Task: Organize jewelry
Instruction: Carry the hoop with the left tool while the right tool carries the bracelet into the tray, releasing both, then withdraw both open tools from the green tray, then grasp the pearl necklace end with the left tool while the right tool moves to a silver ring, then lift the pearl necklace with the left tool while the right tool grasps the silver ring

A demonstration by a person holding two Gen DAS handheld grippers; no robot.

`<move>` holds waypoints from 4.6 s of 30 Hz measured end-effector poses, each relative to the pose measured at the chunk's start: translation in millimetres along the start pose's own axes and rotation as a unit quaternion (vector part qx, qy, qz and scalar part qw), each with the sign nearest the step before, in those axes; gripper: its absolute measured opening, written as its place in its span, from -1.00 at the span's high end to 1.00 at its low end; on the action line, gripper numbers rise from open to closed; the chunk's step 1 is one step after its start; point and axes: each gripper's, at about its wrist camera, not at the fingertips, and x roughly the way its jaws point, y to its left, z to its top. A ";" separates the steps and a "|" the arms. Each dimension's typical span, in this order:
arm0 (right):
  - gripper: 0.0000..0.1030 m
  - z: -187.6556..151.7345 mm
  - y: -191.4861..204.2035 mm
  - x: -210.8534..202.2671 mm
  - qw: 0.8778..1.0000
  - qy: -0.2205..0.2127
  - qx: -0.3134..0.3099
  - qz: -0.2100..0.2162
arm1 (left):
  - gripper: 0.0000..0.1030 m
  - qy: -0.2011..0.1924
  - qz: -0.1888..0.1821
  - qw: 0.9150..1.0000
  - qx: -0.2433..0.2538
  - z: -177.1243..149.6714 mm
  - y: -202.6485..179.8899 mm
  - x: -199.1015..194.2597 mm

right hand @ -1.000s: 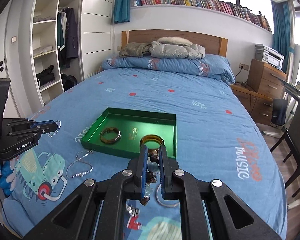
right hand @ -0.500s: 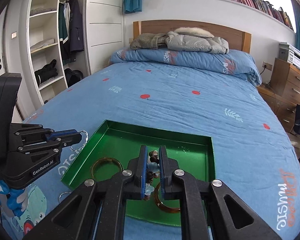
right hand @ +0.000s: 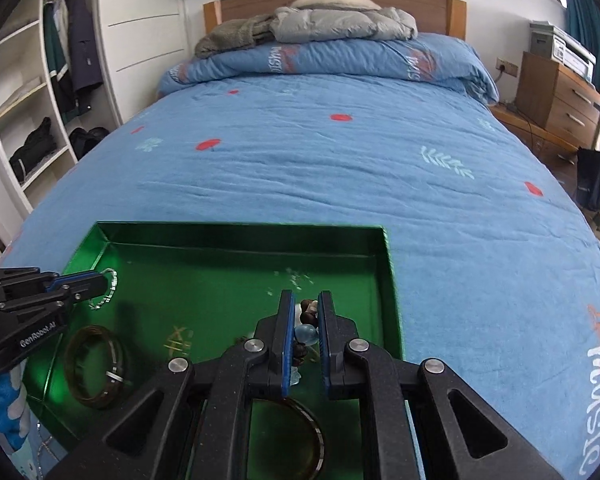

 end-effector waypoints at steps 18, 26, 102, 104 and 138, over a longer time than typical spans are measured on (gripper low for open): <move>0.26 -18.0 -29.6 -112.6 0.998 -0.056 0.013 0.024 | 0.79 -0.045 -0.003 0.999 0.009 -21.3 7.6 -94.6; 0.26 -67.9 -47.6 -223.1 0.995 -0.101 0.009 0.017 | 0.79 -0.074 -0.043 0.996 0.002 -96.1 0.2 -181.7; 0.26 -190.5 55.4 -170.4 0.959 0.058 -0.206 0.187 | 0.57 0.001 -0.085 0.995 0.056 -232.9 -3.7 -127.0; 0.26 -189.8 64.7 -161.3 0.954 0.068 -0.225 0.189 | 0.57 0.007 -0.086 0.994 0.063 -233.5 -3.9 -121.6; 0.64 -201.4 92.8 -179.4 0.959 0.061 -0.227 0.156 | 0.93 -0.024 -0.044 0.997 0.057 -251.0 -21.6 -162.8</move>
